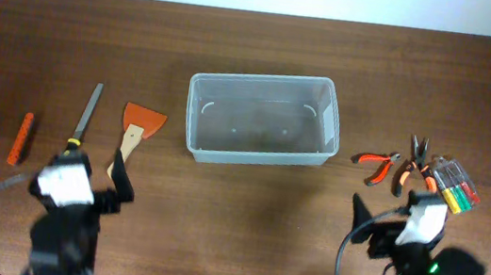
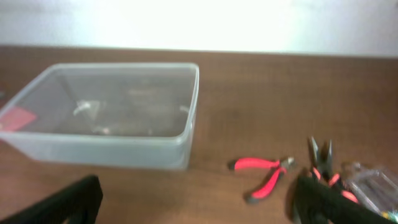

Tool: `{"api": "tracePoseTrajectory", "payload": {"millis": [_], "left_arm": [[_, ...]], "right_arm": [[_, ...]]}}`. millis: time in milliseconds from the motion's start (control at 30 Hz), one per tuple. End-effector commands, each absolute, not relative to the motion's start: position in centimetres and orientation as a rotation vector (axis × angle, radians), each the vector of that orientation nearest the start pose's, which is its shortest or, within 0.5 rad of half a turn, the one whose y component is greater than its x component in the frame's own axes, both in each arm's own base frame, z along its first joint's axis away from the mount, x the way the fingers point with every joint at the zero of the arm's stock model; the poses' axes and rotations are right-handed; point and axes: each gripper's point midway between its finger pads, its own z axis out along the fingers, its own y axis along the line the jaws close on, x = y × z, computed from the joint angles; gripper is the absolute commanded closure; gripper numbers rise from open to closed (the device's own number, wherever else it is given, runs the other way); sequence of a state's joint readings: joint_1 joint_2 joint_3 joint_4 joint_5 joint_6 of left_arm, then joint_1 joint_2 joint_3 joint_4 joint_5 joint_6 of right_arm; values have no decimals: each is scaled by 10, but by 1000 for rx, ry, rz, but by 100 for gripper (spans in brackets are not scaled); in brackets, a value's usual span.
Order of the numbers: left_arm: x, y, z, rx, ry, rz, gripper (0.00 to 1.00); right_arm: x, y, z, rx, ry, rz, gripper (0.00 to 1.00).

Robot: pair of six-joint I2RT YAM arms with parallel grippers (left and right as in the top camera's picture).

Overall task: Pack container
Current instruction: 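Move the left gripper to the orange scraper and grasp its wooden handle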

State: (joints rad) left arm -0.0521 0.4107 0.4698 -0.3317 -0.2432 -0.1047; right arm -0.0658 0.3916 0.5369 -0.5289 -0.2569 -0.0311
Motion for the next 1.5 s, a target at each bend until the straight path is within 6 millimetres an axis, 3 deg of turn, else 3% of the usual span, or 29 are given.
{"api": "tracePoseTrajectory", "payload": {"millis": [0, 167, 267, 400, 467, 667, 833, 1000, 1100, 1233, 1467], "left_arm": [[283, 36, 253, -264, 1928, 164, 1], [340, 37, 274, -255, 2163, 144, 1], [365, 40, 279, -257, 2265, 166, 1], [387, 26, 264, -216, 2363, 79, 1], [393, 29, 250, -225, 2398, 101, 1], [398, 51, 188, -262, 2583, 218, 1], [408, 30, 125, 111, 2765, 138, 9], [411, 31, 73, 227, 2875, 146, 11], [410, 32, 54, 232, 2920, 140, 11], [413, 32, 44, 329, 2923, 148, 11], [393, 30, 29, 648, 2979, 142, 11]], "right_arm": [[253, 25, 249, -152, 2035, 174, 2], [283, 19, 269, -116, 2285, 194, 1], [299, 35, 279, -152, 2359, 332, 1], [311, 43, 271, -152, 2474, 436, 1], [320, 40, 261, -105, 2519, 445, 1], [332, -14, 230, 485, 2598, 418, 2], [328, -58, 218, 709, 2584, 390, 1], [310, -99, 210, 890, 2573, 310, 1], [294, -122, 205, 996, 2572, 235, 1], [279, -142, 202, 1091, 2563, 163, 1], [277, -149, 202, 1117, 2546, 152, 1]]}}
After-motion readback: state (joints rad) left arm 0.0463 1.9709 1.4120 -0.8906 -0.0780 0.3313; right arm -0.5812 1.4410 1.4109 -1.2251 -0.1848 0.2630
